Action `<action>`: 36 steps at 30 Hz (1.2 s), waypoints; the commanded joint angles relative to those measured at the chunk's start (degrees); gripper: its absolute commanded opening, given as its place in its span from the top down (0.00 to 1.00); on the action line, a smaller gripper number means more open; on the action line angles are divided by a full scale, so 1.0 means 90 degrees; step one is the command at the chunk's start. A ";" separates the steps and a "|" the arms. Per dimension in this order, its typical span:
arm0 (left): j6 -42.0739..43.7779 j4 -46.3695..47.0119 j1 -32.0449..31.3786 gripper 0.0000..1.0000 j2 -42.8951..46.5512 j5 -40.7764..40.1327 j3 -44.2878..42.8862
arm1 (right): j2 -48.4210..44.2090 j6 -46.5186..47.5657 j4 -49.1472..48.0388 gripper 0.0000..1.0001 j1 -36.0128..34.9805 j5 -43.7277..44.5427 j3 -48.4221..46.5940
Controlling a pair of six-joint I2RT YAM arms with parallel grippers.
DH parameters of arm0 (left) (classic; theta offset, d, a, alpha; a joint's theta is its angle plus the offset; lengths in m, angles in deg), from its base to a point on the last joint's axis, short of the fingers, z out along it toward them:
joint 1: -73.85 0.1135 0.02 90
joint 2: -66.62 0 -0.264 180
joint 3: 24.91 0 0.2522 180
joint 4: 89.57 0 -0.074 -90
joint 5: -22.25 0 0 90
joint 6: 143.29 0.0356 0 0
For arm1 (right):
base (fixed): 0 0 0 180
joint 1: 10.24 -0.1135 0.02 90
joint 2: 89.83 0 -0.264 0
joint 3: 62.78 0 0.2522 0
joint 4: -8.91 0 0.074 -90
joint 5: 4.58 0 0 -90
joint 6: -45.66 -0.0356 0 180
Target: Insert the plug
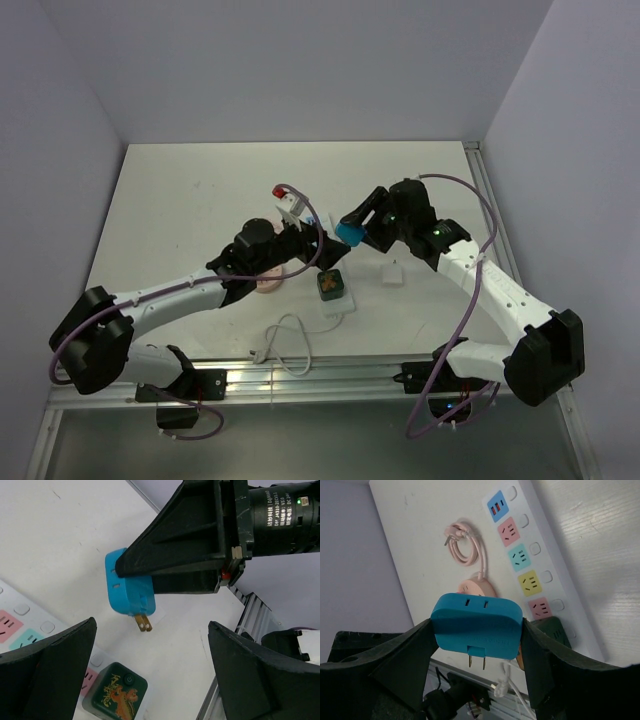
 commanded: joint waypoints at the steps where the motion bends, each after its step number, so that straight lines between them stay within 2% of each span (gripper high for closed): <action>1: 0.0300 0.0297 -0.0039 0.02 -0.0239 0.0014 -0.0482 | -0.0114 0.0032 -0.0239 1.00 -0.0095 -0.0137 -0.0269; 9: 0.0350 0.0335 -0.0039 0.11 -0.0610 0.0288 -0.0620 | -0.0144 0.0071 -0.0190 1.00 -0.0114 -0.0205 -0.0356; 12: 0.0340 0.0384 -0.0039 0.20 -0.0698 0.0327 -0.0629 | -0.0115 0.0051 -0.0219 1.00 -0.0114 -0.0264 -0.0347; 15: 0.0388 0.0442 -0.0039 0.34 -0.0776 0.0415 -0.0610 | -0.0124 0.0012 -0.0268 1.00 -0.0114 -0.0332 -0.0327; 21: 0.0476 0.0482 -0.0039 0.46 -0.0912 0.0454 -0.0678 | -0.0066 0.0002 -0.0297 1.00 -0.0114 -0.0479 -0.0366; 22: 0.0486 0.0491 -0.0039 0.53 -0.0913 0.0464 -0.0678 | -0.0066 0.0002 -0.0297 1.00 -0.0114 -0.0489 -0.0356; 27: 0.0525 0.0501 -0.0039 0.63 -0.0952 0.0434 -0.0717 | -0.0085 0.0012 -0.0317 1.00 -0.0114 -0.0538 -0.0337; 28: 0.0535 0.0501 -0.0039 0.70 -0.0971 0.0463 -0.0727 | -0.0095 0.0012 -0.0307 1.00 -0.0114 -0.0557 -0.0327; 30: 0.0554 0.0453 -0.0039 0.76 -0.1010 0.0493 -0.0776 | -0.0124 0.0031 -0.0307 1.00 -0.0114 -0.0528 -0.0327; 33: 0.0525 0.0443 -0.0039 0.76 -0.1011 0.0454 -0.0786 | -0.0124 0.0041 -0.0287 1.00 -0.0114 -0.0528 -0.0337; 36: 0.0496 0.0423 -0.0039 0.63 -0.1011 0.0425 -0.0756 | -0.0115 0.0061 -0.0278 1.00 -0.0105 -0.0538 -0.0356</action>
